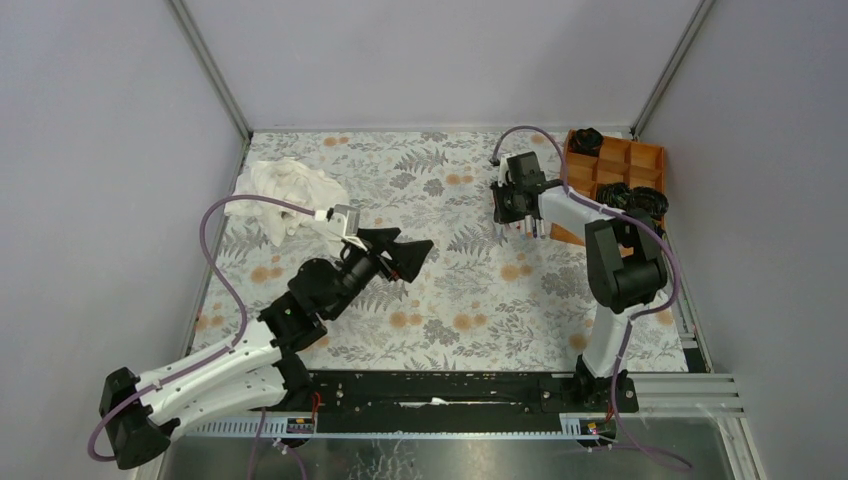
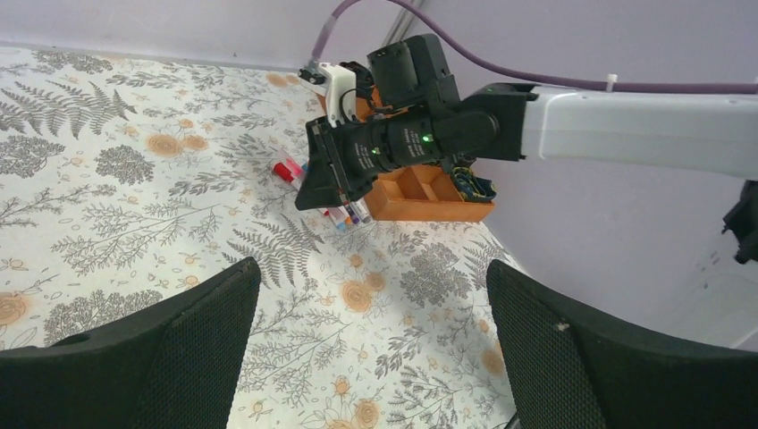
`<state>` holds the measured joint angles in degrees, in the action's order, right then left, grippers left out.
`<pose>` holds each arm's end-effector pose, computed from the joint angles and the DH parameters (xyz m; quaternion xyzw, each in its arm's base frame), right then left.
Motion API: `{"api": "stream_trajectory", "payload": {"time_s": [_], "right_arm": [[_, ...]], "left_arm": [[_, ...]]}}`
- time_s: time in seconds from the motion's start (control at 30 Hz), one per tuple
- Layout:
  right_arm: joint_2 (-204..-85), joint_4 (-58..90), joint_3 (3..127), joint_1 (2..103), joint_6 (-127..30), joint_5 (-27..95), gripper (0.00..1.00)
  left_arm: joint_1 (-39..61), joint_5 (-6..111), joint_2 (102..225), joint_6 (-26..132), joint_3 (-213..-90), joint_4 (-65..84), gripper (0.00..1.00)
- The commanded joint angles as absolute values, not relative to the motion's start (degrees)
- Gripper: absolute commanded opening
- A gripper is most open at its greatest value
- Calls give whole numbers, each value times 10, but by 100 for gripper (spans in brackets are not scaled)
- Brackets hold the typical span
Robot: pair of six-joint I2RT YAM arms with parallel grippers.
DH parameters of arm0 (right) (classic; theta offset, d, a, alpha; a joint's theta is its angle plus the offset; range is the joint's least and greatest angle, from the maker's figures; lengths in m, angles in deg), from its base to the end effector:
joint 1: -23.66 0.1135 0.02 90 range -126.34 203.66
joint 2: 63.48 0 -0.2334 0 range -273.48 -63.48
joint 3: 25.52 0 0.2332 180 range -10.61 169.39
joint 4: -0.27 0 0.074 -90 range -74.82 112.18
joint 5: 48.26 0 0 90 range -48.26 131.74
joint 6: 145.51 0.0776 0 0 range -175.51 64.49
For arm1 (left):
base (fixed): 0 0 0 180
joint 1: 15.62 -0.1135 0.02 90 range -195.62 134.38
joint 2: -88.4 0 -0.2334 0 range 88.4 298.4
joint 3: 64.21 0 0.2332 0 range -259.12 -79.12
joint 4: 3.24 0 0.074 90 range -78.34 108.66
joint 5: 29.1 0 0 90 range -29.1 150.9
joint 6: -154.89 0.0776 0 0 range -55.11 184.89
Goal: Insert the pens into the pen caps
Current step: Place the pen cap at the corner of the board, then reset both arms
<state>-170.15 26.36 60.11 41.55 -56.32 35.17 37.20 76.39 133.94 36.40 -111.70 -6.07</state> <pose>0.3850 0.1336 0.1426 -0.1716 0.9136 0.1069 0.3529 0.1603 -0.1770 0.3004 0.0444 0.6767 -0.4059 0.6127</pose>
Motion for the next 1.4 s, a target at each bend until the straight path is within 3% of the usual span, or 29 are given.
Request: {"api": "stream_trajectory", "payload": {"time_s": [0.0,0.27,0.43,0.63,0.7,0.77,0.83,0.87,0.97,1.07,1.2,1.37], "right_arm": [[-1752,296,650,414,-577,379,10],[-1789,315,682,414,-589,381,27],[-1752,303,649,413,-604,383,46],[-1650,301,629,410,-638,378,48],[-1595,325,632,405,-676,352,53],[-1545,376,652,403,-718,334,66],[-1492,405,664,395,-728,363,93],[-1462,411,663,384,-723,366,99],[-1356,390,642,341,-696,317,100],[-1260,364,639,339,-650,369,100],[-1230,441,716,337,-643,380,100],[-1201,484,768,336,-594,332,100]], "left_arm": [[367,778,1321,358,-1101,-57,99],[366,777,1309,350,-1099,-46,99],[366,773,1296,344,-1107,-25,99],[365,761,1286,345,-1136,1,99],[362,738,1291,349,-1157,14,99],[354,714,1302,350,-1183,30,99],[336,690,1316,349,-1214,46,99],[321,674,1323,347,-1227,52,99],[233,618,1343,343,-1268,82,99],[128,541,1374,343,-1323,131,99],[-9,420,1434,318,-1391,195,99],[-68,394,1459,344,-1451,262,99]]}}
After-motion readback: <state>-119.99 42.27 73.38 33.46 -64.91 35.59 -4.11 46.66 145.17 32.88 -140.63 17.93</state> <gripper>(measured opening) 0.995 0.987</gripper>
